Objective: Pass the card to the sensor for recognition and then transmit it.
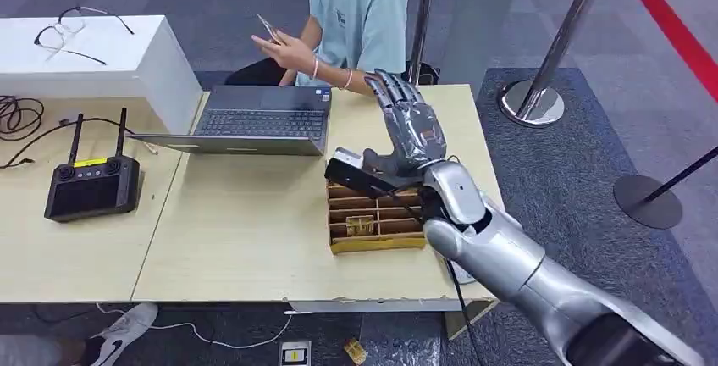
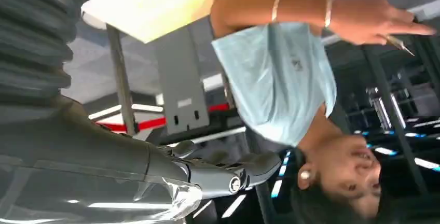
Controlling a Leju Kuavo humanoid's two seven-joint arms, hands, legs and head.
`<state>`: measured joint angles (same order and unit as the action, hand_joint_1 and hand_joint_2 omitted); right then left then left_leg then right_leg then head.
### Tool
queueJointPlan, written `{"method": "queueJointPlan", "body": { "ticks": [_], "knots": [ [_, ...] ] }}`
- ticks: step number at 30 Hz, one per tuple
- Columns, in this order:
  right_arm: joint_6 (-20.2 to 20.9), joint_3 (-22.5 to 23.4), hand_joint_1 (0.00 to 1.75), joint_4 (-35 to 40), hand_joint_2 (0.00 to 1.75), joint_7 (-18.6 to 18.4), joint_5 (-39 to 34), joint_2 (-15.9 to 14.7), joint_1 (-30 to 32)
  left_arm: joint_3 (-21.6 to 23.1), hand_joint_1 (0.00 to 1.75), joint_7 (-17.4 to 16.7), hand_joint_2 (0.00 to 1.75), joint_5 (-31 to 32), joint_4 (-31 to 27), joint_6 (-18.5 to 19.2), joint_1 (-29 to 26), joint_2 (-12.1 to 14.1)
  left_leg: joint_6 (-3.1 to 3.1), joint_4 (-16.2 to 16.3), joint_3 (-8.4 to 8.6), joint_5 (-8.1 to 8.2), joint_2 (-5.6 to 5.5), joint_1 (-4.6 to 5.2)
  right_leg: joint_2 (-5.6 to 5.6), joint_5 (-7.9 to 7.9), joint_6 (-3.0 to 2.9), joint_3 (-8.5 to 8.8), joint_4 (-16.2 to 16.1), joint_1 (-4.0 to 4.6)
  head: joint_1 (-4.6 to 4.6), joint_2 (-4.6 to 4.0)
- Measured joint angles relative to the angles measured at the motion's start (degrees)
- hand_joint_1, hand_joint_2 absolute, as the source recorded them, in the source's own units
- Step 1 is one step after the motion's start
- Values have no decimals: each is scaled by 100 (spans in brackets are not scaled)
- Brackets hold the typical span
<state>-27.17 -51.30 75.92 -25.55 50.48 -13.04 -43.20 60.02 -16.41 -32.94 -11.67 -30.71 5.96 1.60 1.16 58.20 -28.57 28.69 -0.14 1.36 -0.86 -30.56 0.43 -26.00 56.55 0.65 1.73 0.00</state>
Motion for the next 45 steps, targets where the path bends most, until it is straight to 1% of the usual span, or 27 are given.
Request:
{"method": "queueJointPlan", "body": {
  "ticks": [2,5,10,13,19,24,27,33,35,39,45],
  "knots": [
    [-4,106,0,393,175,-156,189,-145,174,55,0,-79,175,40,0,2,-8,-15,0,1,-2,0,-2,0,-1,0,0,1,0,0,2,0],
    [-33,265,0,863,175,-232,276,-327,379,92,0,-119,175,44,0,-22,-10,-26,0,1,-1,0,2,0,3,1,1,1,0,0,-2,0],
    [-4,603,0,1934,175,-514,844,-626,865,114,0,-84,175,-22,0,-116,-21,-24,0,3,0,0,2,0,3,1,1,0,0,0,0,0],
    [83,818,0,2574,175,-685,1137,-838,1144,112,0,-40,175,-30,0,-136,-19,-22,1,2,-1,1,-1,0,2,1,1,0,0,0,-4,0],
    [291,1340,0,3674,175,-1003,1443,-1281,1614,112,0,-16,175,-61,2,-155,-24,2,1,2,0,1,2,0,4,1,1,-1,-1,0,-2,0],
    [402,1801,0,4385,175,-1141,1598,-1622,2153,112,0,-42,175,-140,4,-195,-21,7,1,4,1,1,-1,0,3,1,2,2,-2,0,2,0],
    [411,2073,0,4751,175,-1207,1743,-1778,2614,105,0,-38,175,-181,7,-225,-34,7,2,3,-1,2,1,2,4,1,2,0,-2,-1,-7,0],
    [-9,2795,0,5419,175,-1305,1917,-2060,3422,96,0,-35,175,-212,13,-238,-31,11,3,3,0,2,0,2,3,1,2,2,-3,0,2,0],
    [-63,3051,0,5600,175,-1312,1928,-2121,3638,98,0,-62,175,-197,17,-221,-30,13,2,2,1,2,2,2,5,1,1,1,-3,-1,-4,0],
    [-61,3491,0,5885,175,-1347,1788,-2217,3979,98,0,-101,175,-188,20,-219,-23,13,2,2,2,2,2,2,4,1,2,2,-3,-1,0,0],
    [77,3917,0,6051,175,-1397,1662,-2340,4354,98,0,-101,175,-151,24,-221,-16,13,2,2,3,2,3,2,5,1,1,3,-2,-1,-2,0]
  ]
}}
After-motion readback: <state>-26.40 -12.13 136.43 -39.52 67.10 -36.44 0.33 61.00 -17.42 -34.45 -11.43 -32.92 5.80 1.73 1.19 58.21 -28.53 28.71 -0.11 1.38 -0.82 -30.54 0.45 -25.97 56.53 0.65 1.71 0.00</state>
